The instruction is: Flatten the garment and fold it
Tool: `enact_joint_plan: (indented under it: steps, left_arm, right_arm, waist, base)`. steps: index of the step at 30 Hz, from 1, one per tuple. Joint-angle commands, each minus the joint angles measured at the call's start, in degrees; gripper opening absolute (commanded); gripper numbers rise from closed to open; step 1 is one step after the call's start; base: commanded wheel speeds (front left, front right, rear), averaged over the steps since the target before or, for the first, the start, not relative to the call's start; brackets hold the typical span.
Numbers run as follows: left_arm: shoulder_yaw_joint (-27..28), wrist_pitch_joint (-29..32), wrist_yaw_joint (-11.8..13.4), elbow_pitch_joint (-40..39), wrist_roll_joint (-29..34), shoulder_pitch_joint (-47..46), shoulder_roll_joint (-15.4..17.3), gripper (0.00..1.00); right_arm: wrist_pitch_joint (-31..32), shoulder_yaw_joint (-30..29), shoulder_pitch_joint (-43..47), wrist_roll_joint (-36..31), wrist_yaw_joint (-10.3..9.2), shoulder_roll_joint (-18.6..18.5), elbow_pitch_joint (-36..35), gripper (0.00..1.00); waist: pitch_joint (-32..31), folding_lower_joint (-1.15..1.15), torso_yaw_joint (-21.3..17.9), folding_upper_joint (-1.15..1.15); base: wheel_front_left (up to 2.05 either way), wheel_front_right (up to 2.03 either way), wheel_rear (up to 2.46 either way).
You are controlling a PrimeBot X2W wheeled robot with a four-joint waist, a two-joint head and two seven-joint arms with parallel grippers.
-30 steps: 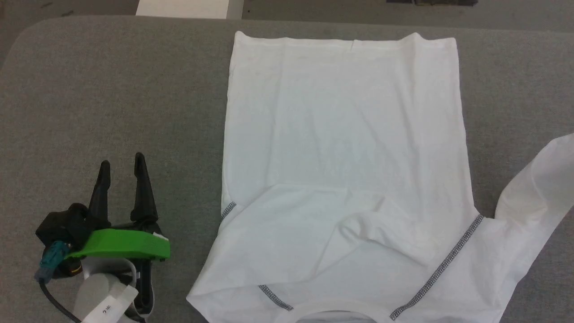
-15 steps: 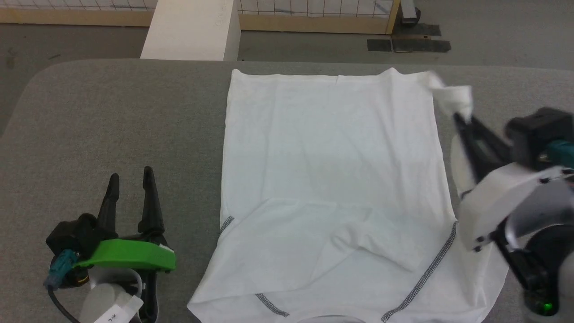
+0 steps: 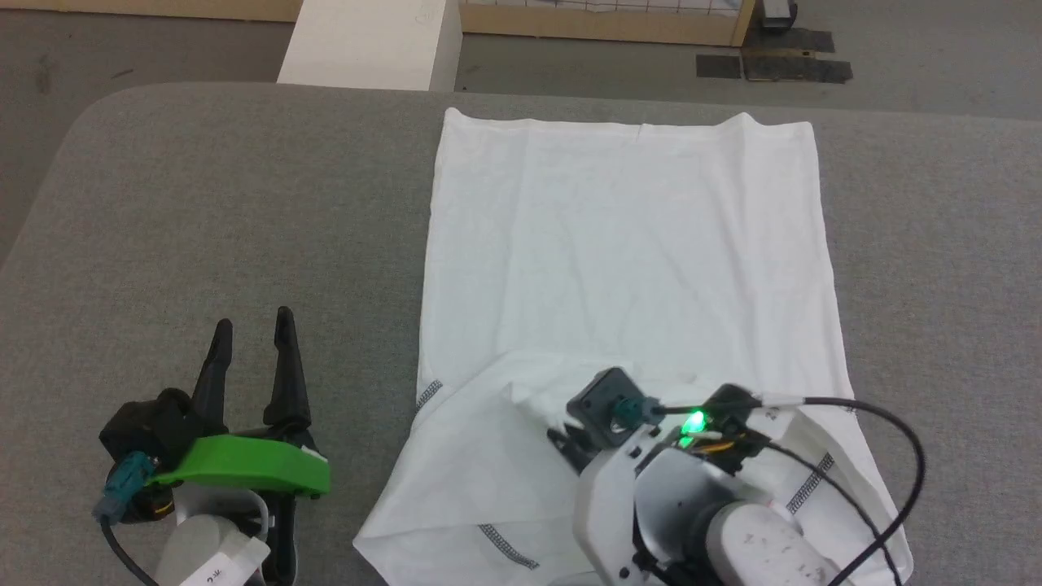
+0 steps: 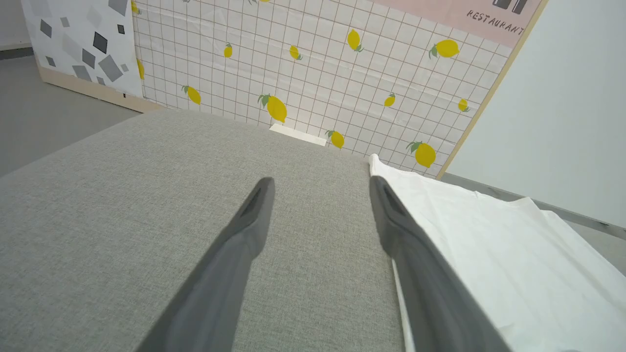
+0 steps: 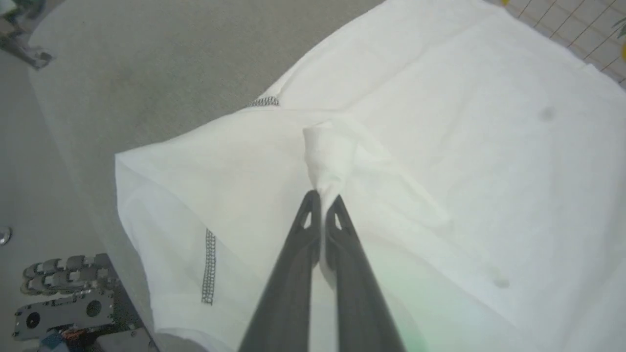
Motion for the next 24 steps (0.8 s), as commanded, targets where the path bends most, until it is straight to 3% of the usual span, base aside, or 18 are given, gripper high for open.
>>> enact_joint_plan:
  steps: [1, 8, 9, 10, 18, 24]
  left_arm:
    - [-0.1, -0.2, -0.2, 0.1, -0.1, -0.4, -0.1, 1.0]
    - [-0.4, -0.2, -0.2, 0.6, -0.2, -0.7, -0.2, 1.0]
    - [-0.4, -0.2, -0.2, 0.7, -0.2, -0.6, -0.2, 1.0]
    - [-0.3, -0.2, -0.2, 0.8, -0.2, -0.5, -0.2, 1.0]
    - [-0.5, -0.2, -0.3, 1.4, 0.1, 0.0, 0.3, 1.0]
    - [-1.4, 0.4, -0.3, 1.1, 0.6, -1.1, 1.8, 1.0]
  right_arm:
    - [-0.9, 0.9, -0.9, 0.8, -0.09, 0.5, 2.2, 0.0]
    - [-1.8, 4.5, -0.8, 3.2, -0.09, 1.6, 12.7, 0.0]
    - [-2.1, 4.7, -0.6, 4.1, -0.09, 1.6, 13.1, 0.46]
    - [-2.5, 4.3, -0.5, 5.0, -0.09, 1.7, 13.3, 1.0]
    - [-13.2, -2.6, 0.0, 10.0, -0.09, 1.9, 3.5, 1.0]
    - [-23.0, -15.6, 1.8, 6.7, -0.09, 2.0, -6.3, 1.0]
  waist:
    - [0.6, 0.0, 0.7, 0.0]
    - [0.9, 0.0, 1.5, 0.0]
    - [0.8, 0.0, 1.5, 0.0]
    - [0.6, 0.0, 1.4, 0.0]
    - [-0.8, 0.0, -0.5, 0.0]
    - [0.0, 0.0, -3.2, 0.0]
  base:
    - [0.0, 0.0, 0.0]
    - [0.0, 0.0, 0.0]
    - [0.0, 0.0, 0.0]
    - [0.0, 0.0, 0.0]
    - [0.0, 0.0, 0.0]
    - [0.0, 0.0, 0.0]
